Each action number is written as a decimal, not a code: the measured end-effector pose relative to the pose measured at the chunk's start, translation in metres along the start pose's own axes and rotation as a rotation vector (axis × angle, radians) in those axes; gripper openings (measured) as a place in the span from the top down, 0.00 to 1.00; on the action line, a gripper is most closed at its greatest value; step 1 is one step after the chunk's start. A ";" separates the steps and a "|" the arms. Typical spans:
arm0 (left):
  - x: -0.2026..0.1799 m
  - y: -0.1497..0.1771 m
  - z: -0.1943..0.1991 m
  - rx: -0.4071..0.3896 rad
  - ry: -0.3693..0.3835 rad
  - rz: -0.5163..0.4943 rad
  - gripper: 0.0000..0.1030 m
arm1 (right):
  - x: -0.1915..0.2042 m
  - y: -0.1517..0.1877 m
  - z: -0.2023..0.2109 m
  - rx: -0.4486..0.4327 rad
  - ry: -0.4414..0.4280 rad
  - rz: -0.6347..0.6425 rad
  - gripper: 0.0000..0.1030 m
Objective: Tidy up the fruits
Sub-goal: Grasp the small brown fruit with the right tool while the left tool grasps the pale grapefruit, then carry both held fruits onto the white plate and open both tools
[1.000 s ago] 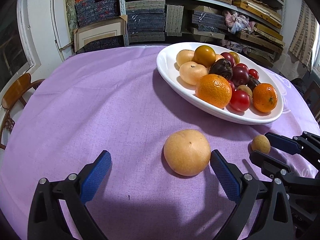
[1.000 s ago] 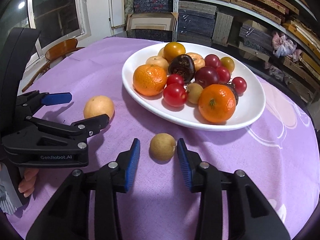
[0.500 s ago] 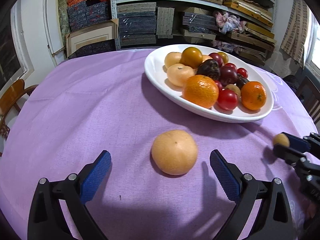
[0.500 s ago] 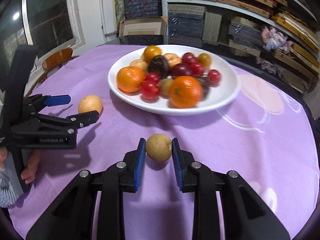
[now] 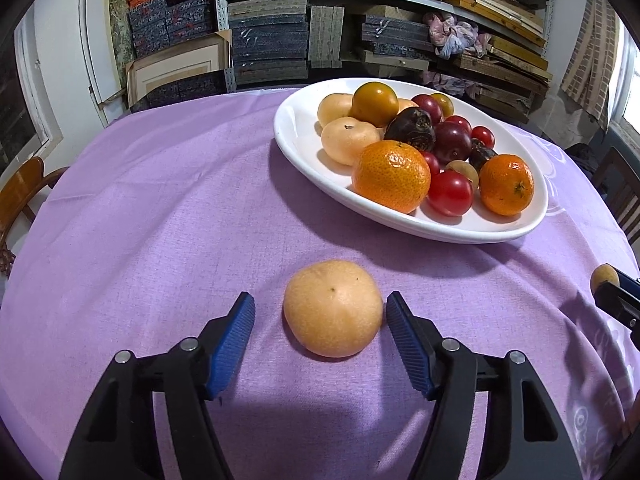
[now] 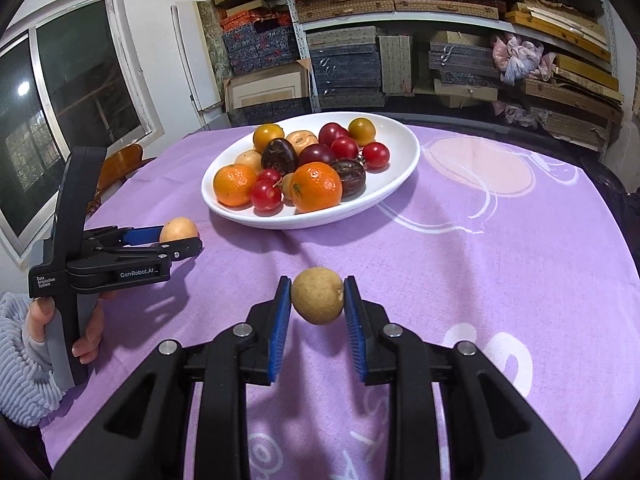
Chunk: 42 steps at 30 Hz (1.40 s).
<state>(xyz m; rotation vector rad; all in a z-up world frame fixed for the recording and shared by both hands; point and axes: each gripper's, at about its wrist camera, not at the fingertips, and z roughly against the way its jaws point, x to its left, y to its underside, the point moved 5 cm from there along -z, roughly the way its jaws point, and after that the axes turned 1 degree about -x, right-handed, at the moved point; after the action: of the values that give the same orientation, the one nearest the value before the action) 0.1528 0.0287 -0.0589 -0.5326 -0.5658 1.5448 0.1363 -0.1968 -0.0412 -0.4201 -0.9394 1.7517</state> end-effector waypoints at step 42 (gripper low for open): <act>-0.024 -0.133 0.051 -0.223 0.036 -0.055 0.55 | 0.017 -0.119 0.002 -0.136 0.076 0.067 0.75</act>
<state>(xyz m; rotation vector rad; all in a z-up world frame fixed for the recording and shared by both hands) 0.2233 0.0075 0.0655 -0.7073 -0.7239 1.4252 0.2042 -0.1664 0.0537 -0.6086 -1.0034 1.7253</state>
